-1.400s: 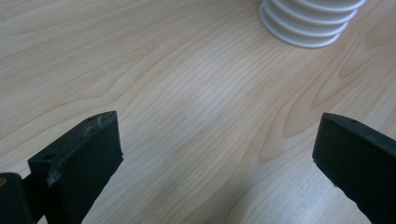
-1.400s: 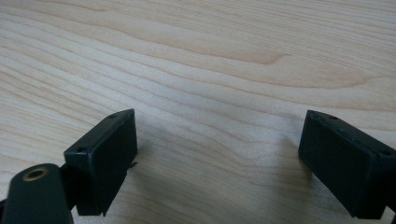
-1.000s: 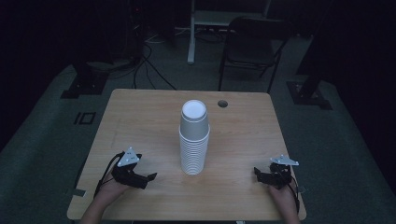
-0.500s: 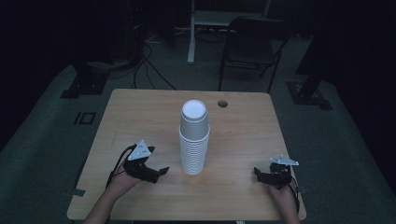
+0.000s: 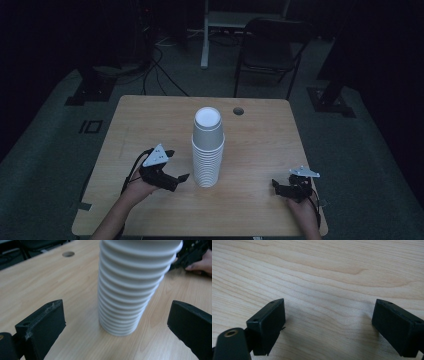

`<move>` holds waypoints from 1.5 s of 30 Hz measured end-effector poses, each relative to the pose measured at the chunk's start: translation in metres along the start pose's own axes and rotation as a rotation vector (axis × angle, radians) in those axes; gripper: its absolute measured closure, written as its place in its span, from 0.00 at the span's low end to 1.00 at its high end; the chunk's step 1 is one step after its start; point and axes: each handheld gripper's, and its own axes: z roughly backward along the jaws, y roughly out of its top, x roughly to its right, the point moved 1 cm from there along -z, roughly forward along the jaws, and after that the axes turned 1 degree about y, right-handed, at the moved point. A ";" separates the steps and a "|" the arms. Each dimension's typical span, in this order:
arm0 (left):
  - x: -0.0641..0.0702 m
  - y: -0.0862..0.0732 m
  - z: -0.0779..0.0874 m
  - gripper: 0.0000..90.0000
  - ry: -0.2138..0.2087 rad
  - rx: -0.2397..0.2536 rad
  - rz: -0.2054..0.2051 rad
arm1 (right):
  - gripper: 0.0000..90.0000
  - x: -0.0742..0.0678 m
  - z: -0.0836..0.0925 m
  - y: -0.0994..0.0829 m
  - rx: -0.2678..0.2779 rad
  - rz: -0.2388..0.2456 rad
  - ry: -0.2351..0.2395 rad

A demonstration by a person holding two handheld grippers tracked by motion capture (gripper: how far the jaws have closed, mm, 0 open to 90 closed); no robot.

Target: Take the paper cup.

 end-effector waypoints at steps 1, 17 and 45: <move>0.000 0.002 0.000 0.02 -0.004 0.005 0.000 | 0.12 0.000 0.000 0.000 0.000 0.000 0.000; 0.005 0.034 -0.004 0.02 -0.028 0.060 -0.034 | 0.12 0.000 0.000 0.000 0.000 0.000 0.000; 0.014 0.085 -0.012 0.02 -0.086 0.207 -0.056 | 0.12 0.000 0.000 0.000 0.000 0.003 0.002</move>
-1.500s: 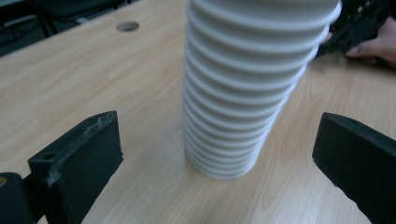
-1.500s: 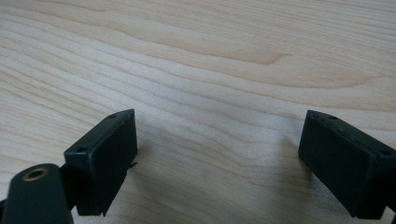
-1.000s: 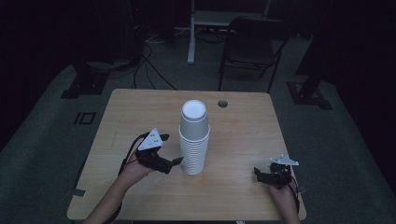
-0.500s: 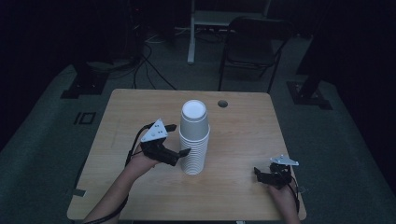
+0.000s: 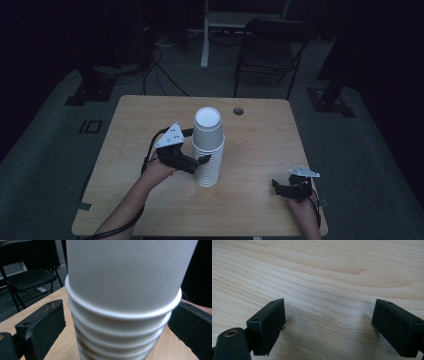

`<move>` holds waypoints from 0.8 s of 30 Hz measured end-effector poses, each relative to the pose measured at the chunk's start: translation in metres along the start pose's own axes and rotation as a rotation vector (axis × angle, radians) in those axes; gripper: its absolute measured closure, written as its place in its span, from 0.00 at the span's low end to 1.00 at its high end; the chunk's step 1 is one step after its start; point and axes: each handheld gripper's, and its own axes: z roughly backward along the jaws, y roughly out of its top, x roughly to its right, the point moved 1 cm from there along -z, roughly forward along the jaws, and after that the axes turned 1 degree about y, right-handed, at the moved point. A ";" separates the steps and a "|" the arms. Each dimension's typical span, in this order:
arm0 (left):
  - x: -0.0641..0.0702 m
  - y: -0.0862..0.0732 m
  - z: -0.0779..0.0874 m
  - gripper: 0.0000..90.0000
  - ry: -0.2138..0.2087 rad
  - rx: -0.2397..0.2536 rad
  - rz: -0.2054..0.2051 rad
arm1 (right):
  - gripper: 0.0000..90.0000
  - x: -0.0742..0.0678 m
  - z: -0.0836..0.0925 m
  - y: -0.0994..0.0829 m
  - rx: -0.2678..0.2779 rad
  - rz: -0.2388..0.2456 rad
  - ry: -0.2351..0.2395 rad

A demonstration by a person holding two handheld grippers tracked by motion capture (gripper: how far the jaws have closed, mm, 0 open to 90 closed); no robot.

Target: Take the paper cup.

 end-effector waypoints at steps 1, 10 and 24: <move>0.000 0.001 -0.001 0.02 -0.007 0.001 0.002 | 0.12 0.000 0.000 0.000 0.000 0.000 0.000; -0.002 0.003 -0.007 0.05 -0.025 0.014 0.014 | 0.12 0.000 0.000 0.000 -0.001 0.002 0.002; -0.002 0.002 -0.006 0.07 -0.036 0.006 0.021 | 0.12 -0.003 0.001 0.007 -0.044 0.039 0.061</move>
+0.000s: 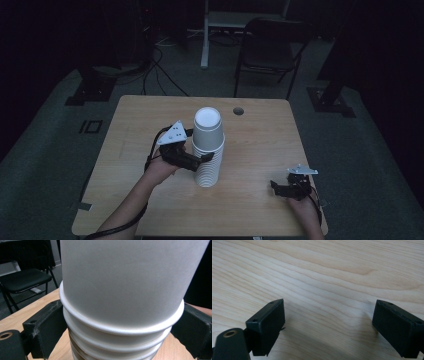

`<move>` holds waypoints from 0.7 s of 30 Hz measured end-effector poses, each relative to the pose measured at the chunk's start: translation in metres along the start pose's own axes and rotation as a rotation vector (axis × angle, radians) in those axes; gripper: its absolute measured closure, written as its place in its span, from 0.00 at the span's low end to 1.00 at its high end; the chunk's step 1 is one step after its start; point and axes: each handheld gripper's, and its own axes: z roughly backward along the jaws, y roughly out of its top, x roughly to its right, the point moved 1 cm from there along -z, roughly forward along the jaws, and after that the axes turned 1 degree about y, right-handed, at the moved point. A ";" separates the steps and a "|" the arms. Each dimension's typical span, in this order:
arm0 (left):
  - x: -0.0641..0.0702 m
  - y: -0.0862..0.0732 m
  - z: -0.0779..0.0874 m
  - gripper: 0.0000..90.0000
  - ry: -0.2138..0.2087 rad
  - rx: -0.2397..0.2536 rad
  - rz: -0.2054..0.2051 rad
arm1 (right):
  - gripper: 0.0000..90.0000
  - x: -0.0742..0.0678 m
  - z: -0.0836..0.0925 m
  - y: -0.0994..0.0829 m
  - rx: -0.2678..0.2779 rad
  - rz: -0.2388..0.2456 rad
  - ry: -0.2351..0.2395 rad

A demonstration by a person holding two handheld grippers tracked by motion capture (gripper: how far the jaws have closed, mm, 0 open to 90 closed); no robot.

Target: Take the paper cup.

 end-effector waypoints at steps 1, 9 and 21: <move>0.000 0.000 0.000 0.07 0.000 0.000 0.001 | 0.12 -0.001 0.000 0.001 0.002 0.002 0.013; 0.000 0.000 0.000 0.07 0.001 -0.001 0.001 | 0.13 -0.014 0.010 0.018 0.045 0.023 0.087; 0.000 0.001 0.000 0.07 -0.001 -0.008 0.002 | 0.13 -0.036 0.030 0.061 0.145 0.054 0.191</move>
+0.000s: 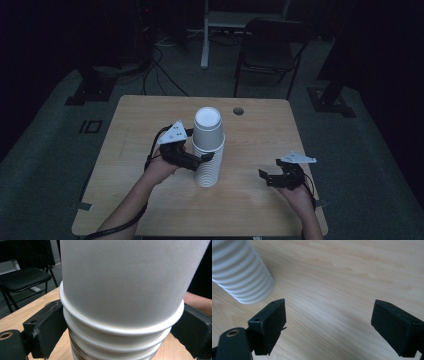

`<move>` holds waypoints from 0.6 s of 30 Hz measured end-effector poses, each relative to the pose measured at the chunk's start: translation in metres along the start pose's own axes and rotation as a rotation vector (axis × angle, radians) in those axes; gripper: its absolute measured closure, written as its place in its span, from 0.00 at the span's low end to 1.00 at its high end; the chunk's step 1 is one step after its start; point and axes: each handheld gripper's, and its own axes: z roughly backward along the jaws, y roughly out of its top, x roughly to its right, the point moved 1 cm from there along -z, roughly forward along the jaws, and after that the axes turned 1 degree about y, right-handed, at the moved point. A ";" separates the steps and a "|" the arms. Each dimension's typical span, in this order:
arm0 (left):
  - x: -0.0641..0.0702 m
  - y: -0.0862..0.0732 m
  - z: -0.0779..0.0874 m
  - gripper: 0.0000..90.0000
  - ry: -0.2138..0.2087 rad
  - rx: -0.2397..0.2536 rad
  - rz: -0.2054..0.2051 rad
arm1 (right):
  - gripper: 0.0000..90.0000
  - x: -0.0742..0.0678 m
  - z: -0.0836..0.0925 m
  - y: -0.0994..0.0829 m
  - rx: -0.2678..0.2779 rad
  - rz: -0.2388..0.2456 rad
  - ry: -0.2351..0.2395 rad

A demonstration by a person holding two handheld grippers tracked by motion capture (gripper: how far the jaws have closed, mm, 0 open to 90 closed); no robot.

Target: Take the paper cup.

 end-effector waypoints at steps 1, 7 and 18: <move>0.000 0.000 0.000 0.07 0.000 -0.001 -0.002 | 0.13 -0.001 0.001 0.003 0.004 0.004 0.007; 0.000 0.000 0.001 0.07 -0.001 -0.005 -0.004 | 0.13 -0.016 0.009 0.030 0.056 0.055 0.057; 0.001 0.000 0.001 0.07 0.001 -0.004 -0.001 | 0.13 -0.040 0.021 0.068 0.119 0.119 0.145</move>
